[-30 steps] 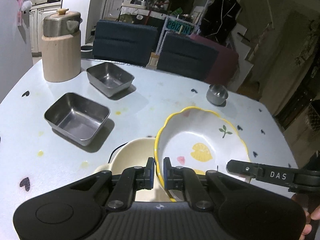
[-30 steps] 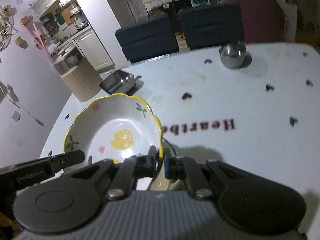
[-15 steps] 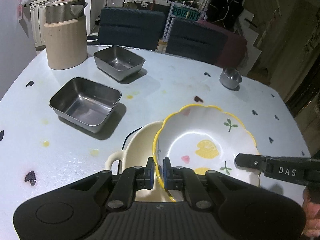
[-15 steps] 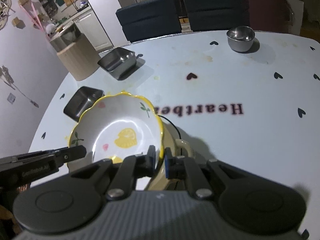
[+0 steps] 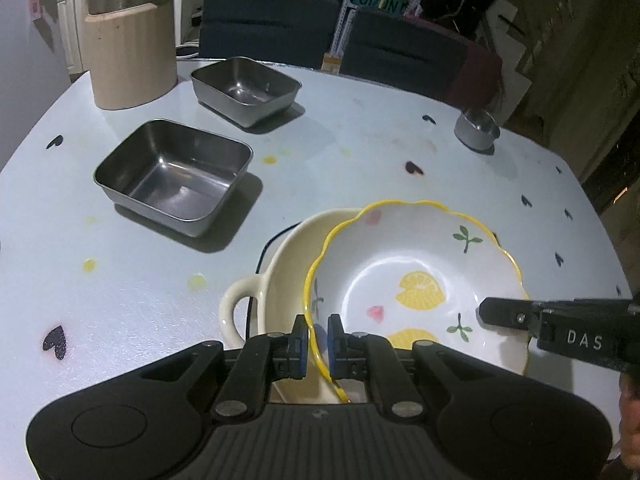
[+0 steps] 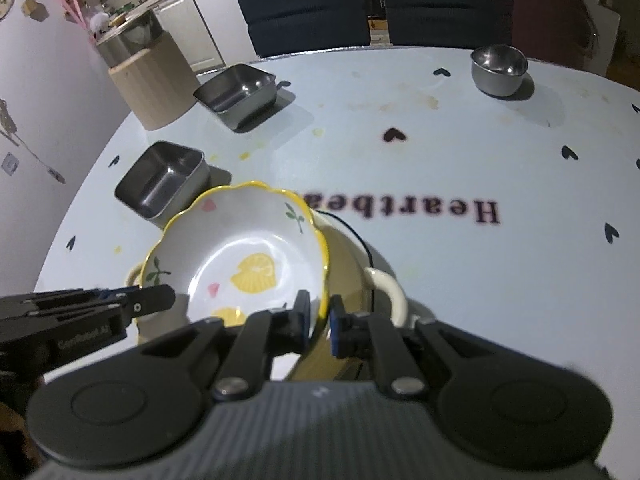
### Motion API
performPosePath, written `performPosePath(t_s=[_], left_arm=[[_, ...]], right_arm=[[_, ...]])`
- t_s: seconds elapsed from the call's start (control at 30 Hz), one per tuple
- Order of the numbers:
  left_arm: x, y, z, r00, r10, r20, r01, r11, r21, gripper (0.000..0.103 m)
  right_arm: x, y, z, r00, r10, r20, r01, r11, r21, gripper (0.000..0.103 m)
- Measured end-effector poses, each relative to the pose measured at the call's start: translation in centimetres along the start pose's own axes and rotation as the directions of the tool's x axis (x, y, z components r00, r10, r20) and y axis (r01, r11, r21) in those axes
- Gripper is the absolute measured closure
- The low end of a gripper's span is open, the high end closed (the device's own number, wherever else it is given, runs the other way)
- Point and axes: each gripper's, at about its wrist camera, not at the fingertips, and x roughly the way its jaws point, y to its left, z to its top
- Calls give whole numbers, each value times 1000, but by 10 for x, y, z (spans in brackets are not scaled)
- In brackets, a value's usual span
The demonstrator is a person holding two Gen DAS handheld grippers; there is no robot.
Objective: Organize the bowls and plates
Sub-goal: 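Lower the floral bowl into the cream bowl with both grippers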
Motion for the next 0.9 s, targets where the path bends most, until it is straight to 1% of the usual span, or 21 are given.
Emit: performPosePath(t_s=[0.13, 0.4, 0.6, 0.9], left_arm=[[9, -6, -2, 1000, 11, -24, -10, 999, 51, 90], [16, -3, -1, 999, 9, -46, -6, 999, 52, 90], [21, -1, -2, 998, 0, -68, 2, 999, 36, 89], [21, 1, -1, 997, -12, -73, 16, 999, 47, 88]], right_arm=[[3, 1, 0, 1000, -22, -12, 22, 1000, -12, 91], [9, 2, 1, 999, -40, -32, 40, 999, -21, 91], [12, 6, 2, 998, -58, -26, 57, 998, -30, 92], [13, 10, 3, 997, -77, -22, 76, 996, -53, 92]])
